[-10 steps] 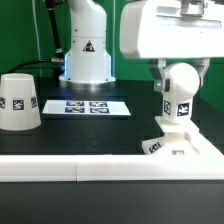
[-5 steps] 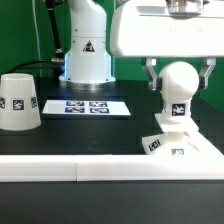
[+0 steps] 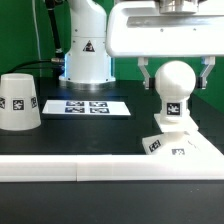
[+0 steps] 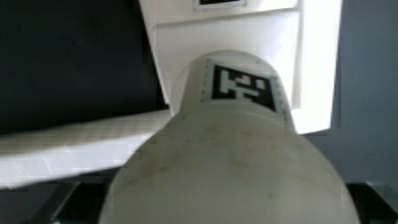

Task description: Assemble lamp

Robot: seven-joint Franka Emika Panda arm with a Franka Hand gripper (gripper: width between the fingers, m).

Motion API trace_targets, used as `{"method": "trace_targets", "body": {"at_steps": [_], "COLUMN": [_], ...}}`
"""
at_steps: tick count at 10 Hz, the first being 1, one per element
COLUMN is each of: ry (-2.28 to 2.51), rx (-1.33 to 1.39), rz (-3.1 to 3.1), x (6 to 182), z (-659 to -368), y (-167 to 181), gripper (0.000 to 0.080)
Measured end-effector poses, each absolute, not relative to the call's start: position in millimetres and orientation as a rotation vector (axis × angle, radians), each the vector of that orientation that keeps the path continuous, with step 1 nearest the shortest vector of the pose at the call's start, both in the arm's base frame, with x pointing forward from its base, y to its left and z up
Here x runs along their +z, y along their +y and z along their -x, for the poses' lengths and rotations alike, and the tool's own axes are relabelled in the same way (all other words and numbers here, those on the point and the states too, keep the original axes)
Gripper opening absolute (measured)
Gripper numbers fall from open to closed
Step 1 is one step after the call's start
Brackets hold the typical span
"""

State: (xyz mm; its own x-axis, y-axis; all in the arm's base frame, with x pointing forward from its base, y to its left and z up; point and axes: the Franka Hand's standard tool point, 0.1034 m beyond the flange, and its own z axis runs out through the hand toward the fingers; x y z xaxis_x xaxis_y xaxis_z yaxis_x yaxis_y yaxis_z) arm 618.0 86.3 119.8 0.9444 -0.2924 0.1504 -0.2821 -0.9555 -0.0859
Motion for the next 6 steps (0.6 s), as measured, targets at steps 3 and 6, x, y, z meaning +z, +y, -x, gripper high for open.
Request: {"method": "trace_targets", "body": {"at_steps": [3,6], "ry": [0.889,1.259], "rx": [-0.111,-0.017], "rz": [2.913,2.738], "x": [116.5,115.8], "z": [-607.7,-603.5], "y": [89.3,91.7], "gripper": [0.058,0.058]}}
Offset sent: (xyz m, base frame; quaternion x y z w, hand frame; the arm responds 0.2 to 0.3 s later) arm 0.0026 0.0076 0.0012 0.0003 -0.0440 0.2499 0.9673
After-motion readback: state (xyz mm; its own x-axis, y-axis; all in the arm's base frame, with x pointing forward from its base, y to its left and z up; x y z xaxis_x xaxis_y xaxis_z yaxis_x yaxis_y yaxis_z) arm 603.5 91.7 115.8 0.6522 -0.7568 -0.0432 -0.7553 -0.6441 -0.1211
